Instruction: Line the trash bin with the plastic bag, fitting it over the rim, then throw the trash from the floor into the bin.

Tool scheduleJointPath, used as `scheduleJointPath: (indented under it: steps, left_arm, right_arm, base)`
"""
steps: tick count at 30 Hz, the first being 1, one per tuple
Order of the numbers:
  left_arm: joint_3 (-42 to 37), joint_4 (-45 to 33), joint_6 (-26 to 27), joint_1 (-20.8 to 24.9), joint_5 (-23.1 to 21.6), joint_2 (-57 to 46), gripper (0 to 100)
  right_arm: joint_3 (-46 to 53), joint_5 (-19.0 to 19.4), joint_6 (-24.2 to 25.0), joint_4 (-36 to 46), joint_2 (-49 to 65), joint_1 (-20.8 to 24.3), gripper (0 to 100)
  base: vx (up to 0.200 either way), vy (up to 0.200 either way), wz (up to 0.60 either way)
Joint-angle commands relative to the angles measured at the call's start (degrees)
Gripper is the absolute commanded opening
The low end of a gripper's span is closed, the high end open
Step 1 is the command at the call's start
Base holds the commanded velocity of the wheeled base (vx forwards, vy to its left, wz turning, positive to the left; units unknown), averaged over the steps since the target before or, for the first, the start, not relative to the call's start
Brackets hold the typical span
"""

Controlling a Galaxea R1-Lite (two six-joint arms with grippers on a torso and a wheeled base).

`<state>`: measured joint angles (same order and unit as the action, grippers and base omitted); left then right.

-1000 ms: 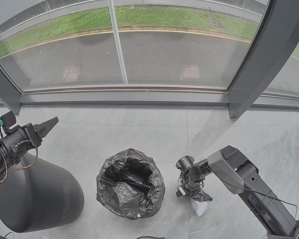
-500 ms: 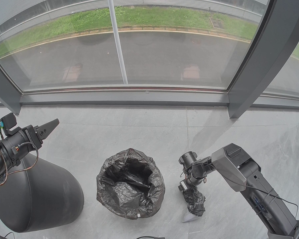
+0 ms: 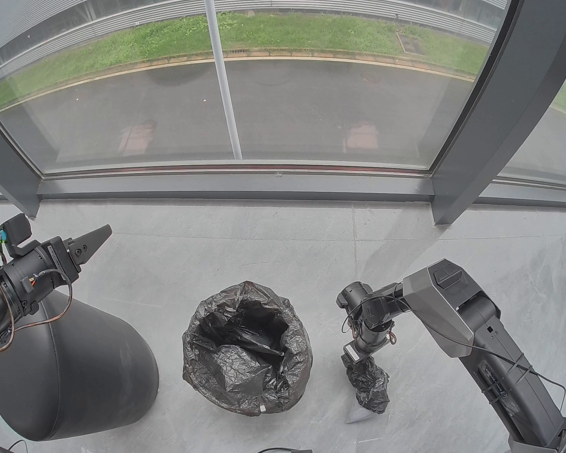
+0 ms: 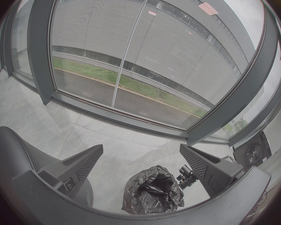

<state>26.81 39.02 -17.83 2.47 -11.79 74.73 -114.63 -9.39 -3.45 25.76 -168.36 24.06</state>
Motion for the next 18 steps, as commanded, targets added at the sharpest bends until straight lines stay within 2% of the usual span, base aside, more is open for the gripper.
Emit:
scheduleJointPath:
  steps: [1, 18]
  left_arm:
    - [0.00, 0.00, -0.01, -0.01, 0.01, -0.11, 100]
    - [0.00, 0.09, -0.01, -0.01, 0.01, -0.20, 100]
  right_arm:
    - [0.04, 0.51, 0.29, 4.48, 1.81, 1.16, 100]
    - [0.04, 2.97, 0.20, 5.97, -0.12, 3.36, 100]
  base:
    - [0.000, 0.000, 0.00]
    - [0.000, 0.000, 0.00]
